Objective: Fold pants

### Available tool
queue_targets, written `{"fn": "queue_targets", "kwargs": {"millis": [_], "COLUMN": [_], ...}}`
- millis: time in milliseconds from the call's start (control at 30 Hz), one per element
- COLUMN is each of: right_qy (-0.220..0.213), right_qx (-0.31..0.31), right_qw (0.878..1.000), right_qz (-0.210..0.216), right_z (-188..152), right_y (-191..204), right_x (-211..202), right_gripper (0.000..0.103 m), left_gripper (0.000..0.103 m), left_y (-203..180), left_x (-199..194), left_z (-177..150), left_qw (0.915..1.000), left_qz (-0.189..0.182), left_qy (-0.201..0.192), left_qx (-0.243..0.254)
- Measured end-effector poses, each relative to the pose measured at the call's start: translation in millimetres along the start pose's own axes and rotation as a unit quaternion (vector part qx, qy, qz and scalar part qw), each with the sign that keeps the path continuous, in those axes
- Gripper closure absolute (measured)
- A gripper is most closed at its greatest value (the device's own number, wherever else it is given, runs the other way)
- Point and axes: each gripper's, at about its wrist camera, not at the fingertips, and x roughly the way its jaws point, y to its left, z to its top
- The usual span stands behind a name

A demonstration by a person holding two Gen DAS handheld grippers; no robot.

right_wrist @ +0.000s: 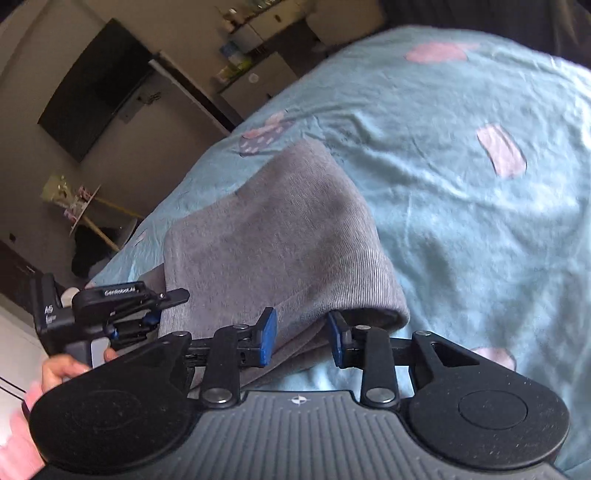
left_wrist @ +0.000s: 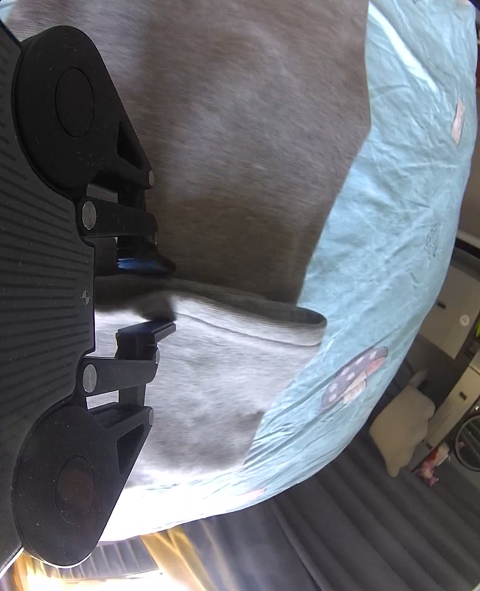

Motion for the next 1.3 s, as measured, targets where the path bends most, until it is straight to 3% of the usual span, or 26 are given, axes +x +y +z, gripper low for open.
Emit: {"fn": "queue_targets", "kwargs": {"millis": [133,267,333,467,567,633,733,867,933,1000,1033,1100,1300], "right_qy": [-0.015,-0.010,0.016,-0.061,-0.053,-0.052,-0.034,-0.023,-0.015,-0.007,-0.003,-0.005,-0.017], "right_qx": [-0.074,-0.139,-0.163,-0.196,-0.161,-0.146,-0.122,-0.114,-0.113,-0.114,-0.118,-0.124,-0.118], "right_qw": [0.996,0.987,0.982,0.974,0.981,0.984,0.989,0.990,0.990,0.991,0.991,0.990,0.991], "right_qz": [-0.038,-0.081,-0.098,-0.093,-0.097,-0.087,-0.076,-0.084,-0.078,-0.065,-0.061,-0.061,-0.061], "right_z": [21,44,56,74,77,69,52,29,25,20,18,13,8], "right_y": [20,37,40,50,38,30,20,19,24,29,32,36,40], "right_x": [29,82,120,145,157,150,121,91,86,83,84,81,68], "right_gripper": [0.078,0.081,0.081,0.081,0.079,0.078,0.076,0.076,0.067,0.057,0.053,0.053,0.053], "left_gripper": [0.067,0.079,0.082,0.085,0.084,0.082,0.075,0.066,0.064,0.078,0.079,0.085,0.088], "left_y": [-7,-14,-21,-40,-51,-47,-27,-11,-11,-12,-13,-17,-43], "left_x": [27,26,17,-6,-14,-4,12,15,16,17,17,11,-14], "left_z": [16,14,12,6,-3,-8,-14,-17,-13,-8,-6,-4,-6], "left_qw": [0.9998,0.9991,0.9979,0.9902,0.9802,0.9810,0.9890,0.9964,0.9980,0.9991,0.9994,0.9995,0.9946], "left_qz": [-0.010,-0.011,-0.015,-0.030,-0.029,-0.006,0.013,-0.026,-0.036,-0.028,-0.026,-0.013,0.017], "left_qy": [0.019,0.014,-0.006,-0.081,-0.116,-0.097,-0.048,-0.027,-0.017,-0.009,-0.005,-0.010,-0.040], "left_qx": [-0.005,0.038,0.062,0.110,0.158,0.168,0.139,0.076,0.049,0.031,0.024,0.027,0.094]}}
